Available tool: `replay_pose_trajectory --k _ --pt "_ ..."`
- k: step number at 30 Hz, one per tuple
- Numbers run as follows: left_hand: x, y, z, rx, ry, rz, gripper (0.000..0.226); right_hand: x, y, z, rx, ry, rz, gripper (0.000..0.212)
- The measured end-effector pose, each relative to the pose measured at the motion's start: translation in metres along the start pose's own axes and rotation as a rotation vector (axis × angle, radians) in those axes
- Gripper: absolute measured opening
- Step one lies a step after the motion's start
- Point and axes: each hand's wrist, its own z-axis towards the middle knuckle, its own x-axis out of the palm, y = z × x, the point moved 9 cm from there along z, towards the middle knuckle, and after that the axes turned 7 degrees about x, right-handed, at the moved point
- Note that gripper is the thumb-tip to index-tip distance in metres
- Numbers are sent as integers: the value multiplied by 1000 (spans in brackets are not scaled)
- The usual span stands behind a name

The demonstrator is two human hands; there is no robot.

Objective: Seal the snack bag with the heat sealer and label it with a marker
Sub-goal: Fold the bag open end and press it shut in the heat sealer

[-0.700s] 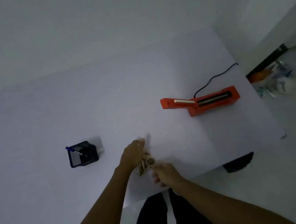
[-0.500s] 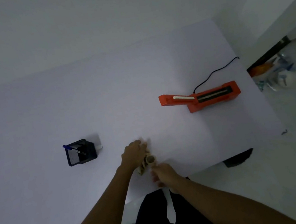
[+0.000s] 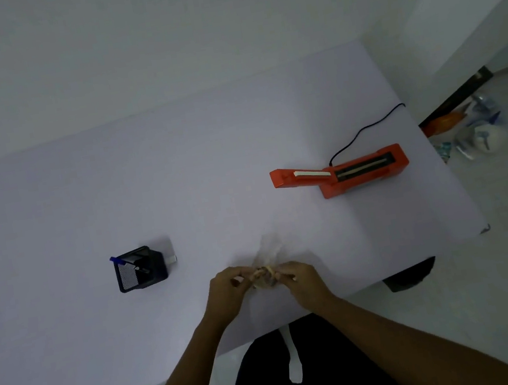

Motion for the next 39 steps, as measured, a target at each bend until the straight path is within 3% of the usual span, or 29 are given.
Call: replay_pose_trajectory --k 2,7,13,19,22,26,30,39 --pt "-2 -3 -7 30 -46 -2 29 -8 6 -3 -60 -29 -2 13" --pt "1 0 -18 55 -77 3 13 -11 9 -9 -157 -52 -2 13" --pt "2 -1 -23 89 -94 12 14 -16 9 -14 -207 -80 -14 14" --pt "-9 4 -24 115 -151 60 8 -36 -6 -16 -165 -146 46 10" --pt "-7 4 -22 155 -114 71 10 -38 -12 -16 -170 -143 33 19" --pt "3 7 -19 131 -53 67 16 -42 -15 -17 -154 -155 66 14" --pt "11 7 -16 140 -39 62 12 -39 -14 -18 -169 -108 57 23" --pt "17 23 -18 30 -99 14 7 -43 -19 0 -82 -3 5 9"
